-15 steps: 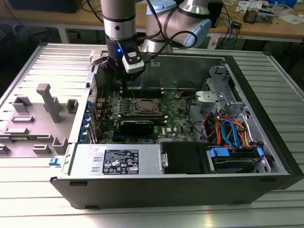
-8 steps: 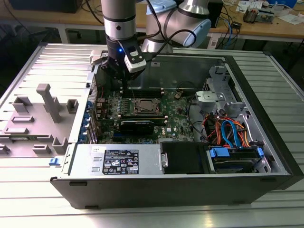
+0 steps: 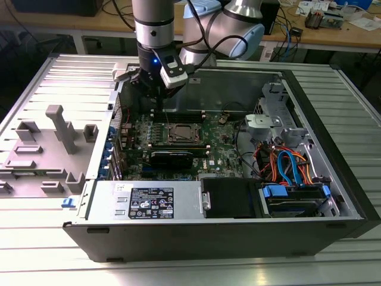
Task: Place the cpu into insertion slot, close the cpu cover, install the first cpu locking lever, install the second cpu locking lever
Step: 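Install the first cpu locking lever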
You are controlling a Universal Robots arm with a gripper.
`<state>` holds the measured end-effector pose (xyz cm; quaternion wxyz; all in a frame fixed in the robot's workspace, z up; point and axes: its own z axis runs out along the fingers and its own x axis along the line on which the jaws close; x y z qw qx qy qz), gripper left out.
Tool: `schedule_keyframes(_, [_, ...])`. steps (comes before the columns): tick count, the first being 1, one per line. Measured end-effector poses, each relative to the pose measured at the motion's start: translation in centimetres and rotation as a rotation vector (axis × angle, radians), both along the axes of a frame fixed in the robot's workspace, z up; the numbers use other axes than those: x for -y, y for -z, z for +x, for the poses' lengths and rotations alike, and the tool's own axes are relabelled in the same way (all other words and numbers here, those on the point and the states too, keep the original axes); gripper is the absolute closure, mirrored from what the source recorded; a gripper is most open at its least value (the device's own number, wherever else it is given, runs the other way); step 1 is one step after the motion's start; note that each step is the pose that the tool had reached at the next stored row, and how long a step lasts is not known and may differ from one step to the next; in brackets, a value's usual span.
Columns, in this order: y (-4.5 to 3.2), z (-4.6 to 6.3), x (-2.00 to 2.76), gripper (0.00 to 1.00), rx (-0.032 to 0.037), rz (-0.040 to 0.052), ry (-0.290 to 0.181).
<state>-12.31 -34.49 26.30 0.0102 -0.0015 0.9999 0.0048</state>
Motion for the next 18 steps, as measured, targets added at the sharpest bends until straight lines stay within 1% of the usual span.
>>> schedule_keyframes(6, [0.16,2.0,-0.09,0.89,0.0001,0.0001,-0.004])
schedule_keyframes(9, [0.25,2.3,-0.09,0.89,0.0001,-0.0001,-0.004])
schedule_keyframes(15, [0.28,2.3,-0.09,0.89,0.0001,0.0008,-0.004])
schedule_keyframes(16, [0.29,2.4,-0.09,0.89,0.0001,0.0033,-0.004])
schedule_keyframes(17, [0.30,2.4,-0.06,0.89,0.0003,0.0335,-0.004])
schedule_keyframes(18, [0.30,2.4,-0.04,0.89,0.0002,0.0485,-0.004])
